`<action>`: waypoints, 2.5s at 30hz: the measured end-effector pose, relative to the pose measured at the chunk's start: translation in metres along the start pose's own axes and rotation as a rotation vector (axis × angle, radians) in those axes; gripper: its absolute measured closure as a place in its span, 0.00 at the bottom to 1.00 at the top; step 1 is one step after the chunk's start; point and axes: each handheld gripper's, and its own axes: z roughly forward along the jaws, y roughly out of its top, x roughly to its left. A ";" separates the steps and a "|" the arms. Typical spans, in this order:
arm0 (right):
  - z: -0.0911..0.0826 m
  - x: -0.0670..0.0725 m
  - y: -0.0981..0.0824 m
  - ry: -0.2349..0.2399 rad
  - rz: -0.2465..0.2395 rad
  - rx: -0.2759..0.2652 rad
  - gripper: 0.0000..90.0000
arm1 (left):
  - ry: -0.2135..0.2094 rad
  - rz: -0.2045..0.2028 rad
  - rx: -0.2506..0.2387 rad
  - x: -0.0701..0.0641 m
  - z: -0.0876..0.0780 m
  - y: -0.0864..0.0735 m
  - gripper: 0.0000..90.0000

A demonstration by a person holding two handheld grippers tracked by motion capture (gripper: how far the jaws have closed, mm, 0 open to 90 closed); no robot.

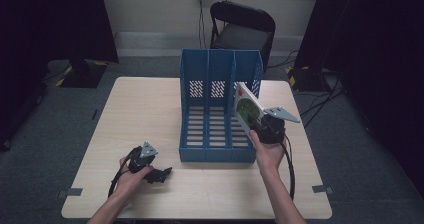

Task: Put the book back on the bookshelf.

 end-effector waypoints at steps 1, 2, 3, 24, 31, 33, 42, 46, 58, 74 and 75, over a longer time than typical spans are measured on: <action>0.000 0.000 0.000 0.000 0.000 0.000 0.85 | 0.000 0.000 0.000 0.000 0.000 0.000 0.00; 0.006 0.002 -0.001 -0.002 0.000 0.008 0.85 | 0.000 -0.001 0.000 0.000 0.000 0.000 0.00; 0.006 0.002 -0.001 -0.002 0.000 0.008 0.85 | 0.000 -0.001 0.000 0.000 0.000 0.000 0.00; 0.052 -0.007 -0.013 -0.047 -0.005 0.129 0.85 | -0.003 0.000 -0.002 0.000 0.001 0.001 0.00; 0.054 -0.010 -0.018 -0.037 -0.027 0.169 0.85 | -0.003 -0.001 -0.002 0.000 0.001 0.001 0.00; 0.053 -0.008 -0.019 -0.039 -0.034 0.168 0.85 | -0.003 -0.001 -0.002 0.000 0.001 0.001 0.00; 0.040 -0.006 -0.027 -0.030 -0.045 0.161 0.84 | 0.000 0.000 -0.001 -0.001 0.001 0.001 0.00; 0.035 -0.006 -0.035 -0.029 -0.042 0.167 0.83 | 0.001 0.000 -0.001 -0.001 0.001 0.001 0.00; 0.022 -0.001 -0.036 0.004 -0.045 0.106 0.78 | 0.002 0.001 0.000 -0.001 0.001 0.001 0.00; 0.002 -0.005 -0.040 0.037 -0.037 0.032 0.74 | 0.001 0.002 0.001 -0.001 0.001 0.001 0.00; 0.002 -0.005 -0.040 0.037 -0.037 0.032 0.74 | 0.001 0.002 0.001 -0.001 0.001 0.001 0.00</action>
